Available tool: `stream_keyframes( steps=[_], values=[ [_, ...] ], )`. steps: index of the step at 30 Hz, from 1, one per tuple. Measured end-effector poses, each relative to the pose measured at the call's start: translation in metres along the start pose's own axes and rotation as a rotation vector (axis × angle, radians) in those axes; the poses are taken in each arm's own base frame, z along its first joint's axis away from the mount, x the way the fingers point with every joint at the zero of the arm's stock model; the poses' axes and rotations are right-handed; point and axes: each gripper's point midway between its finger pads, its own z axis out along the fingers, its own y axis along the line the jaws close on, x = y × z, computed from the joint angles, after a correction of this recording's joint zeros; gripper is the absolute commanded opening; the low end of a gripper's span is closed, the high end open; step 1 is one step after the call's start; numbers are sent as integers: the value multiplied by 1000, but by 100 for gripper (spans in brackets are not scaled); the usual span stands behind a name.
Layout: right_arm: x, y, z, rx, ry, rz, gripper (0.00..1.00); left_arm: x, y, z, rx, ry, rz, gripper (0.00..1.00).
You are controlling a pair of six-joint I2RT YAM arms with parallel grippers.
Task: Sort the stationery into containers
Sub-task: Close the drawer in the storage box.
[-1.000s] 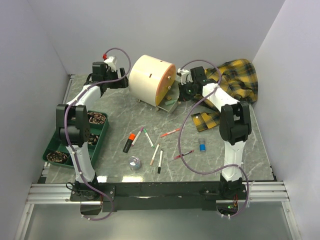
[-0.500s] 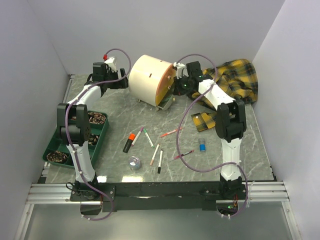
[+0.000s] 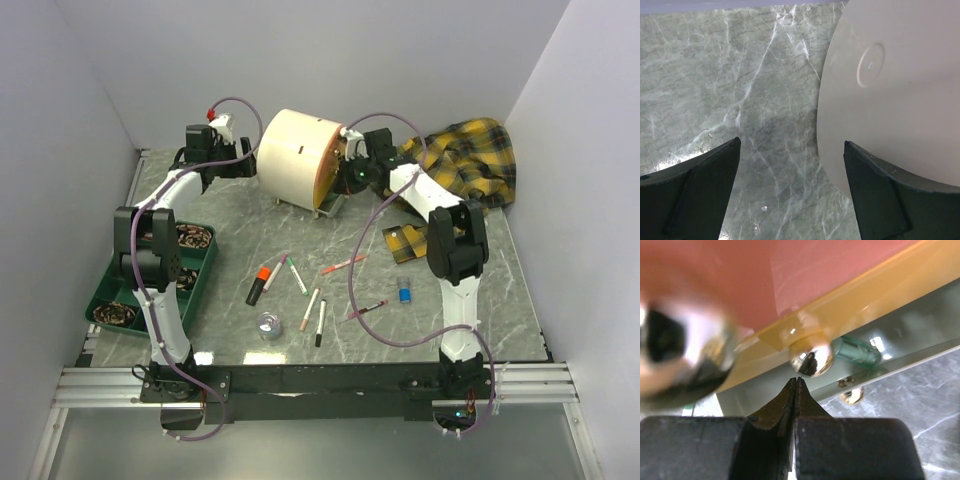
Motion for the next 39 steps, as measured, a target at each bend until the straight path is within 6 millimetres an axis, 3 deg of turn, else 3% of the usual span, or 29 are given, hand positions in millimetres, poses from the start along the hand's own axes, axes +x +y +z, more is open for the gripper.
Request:
stream_keyframes(
  steps=[4, 8, 12, 15, 19, 24, 32, 39],
  values=[
    [6, 7, -10, -22, -16, 0, 0, 0, 0, 0, 0, 0, -1, 90],
    [12, 10, -33, -34, -33, 88, 0, 0, 0, 0, 0, 1, -1, 90],
    [9, -9, -62, -63, -111, 333, 1, -2, 3, 1, -3, 0, -4, 91],
    [10, -25, -70, -113, -160, 511, 1, -4, 9, 2, 0, -2, -19, 92],
    [9, -26, -63, -206, -172, 669, 0, 0, 28, 5, -5, 5, -59, 92],
    [1, -19, -45, -288, -176, 722, 0, 15, 48, 13, -28, 33, -102, 92],
    [-8, -31, -21, -311, -187, 733, 0, 11, 36, 15, 22, 23, -124, 93],
    [-5, -32, -19, -313, -191, 731, 0, -11, 31, 17, 42, -27, -108, 93]
  ],
)
